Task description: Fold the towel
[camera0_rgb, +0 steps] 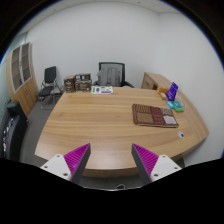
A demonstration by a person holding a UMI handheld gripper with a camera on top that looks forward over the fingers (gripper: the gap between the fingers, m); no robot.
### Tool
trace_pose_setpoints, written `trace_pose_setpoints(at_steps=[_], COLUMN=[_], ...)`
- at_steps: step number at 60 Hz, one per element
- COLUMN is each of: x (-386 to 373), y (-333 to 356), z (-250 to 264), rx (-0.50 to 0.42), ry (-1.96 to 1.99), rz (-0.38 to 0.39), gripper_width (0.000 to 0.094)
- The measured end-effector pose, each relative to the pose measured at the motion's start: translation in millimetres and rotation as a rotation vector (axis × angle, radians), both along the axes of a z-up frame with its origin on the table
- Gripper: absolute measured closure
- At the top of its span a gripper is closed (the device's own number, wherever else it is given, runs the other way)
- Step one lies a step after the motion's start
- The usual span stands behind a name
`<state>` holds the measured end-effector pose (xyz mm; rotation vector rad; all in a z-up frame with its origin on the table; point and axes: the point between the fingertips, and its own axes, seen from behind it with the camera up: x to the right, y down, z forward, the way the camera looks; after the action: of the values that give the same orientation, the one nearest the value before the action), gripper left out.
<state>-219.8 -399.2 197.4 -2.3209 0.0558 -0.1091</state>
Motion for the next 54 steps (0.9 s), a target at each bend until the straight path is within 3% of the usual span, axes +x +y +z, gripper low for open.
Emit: trace_pose_setpoints(at_steps=[7, 17, 35, 43, 54], x=[57.1, 132.1, 194.3, 195.4, 200.7], y=[30.3, 124.7, 291.4, 326.6, 339.2], z=[-41.2, -83.7, -164.2, -192.1, -205.3], rx=[-0.008, 0.051, 0.066, 0.035, 0.014], ry=[-0.005, -0.035, -0.012, 0.014, -0.01], rz=[-0.029, -0.021, -0.005, -0.017, 0.002], gripper_width=[0.0076, 0.0075, 0.01, 0.0154, 0.032])
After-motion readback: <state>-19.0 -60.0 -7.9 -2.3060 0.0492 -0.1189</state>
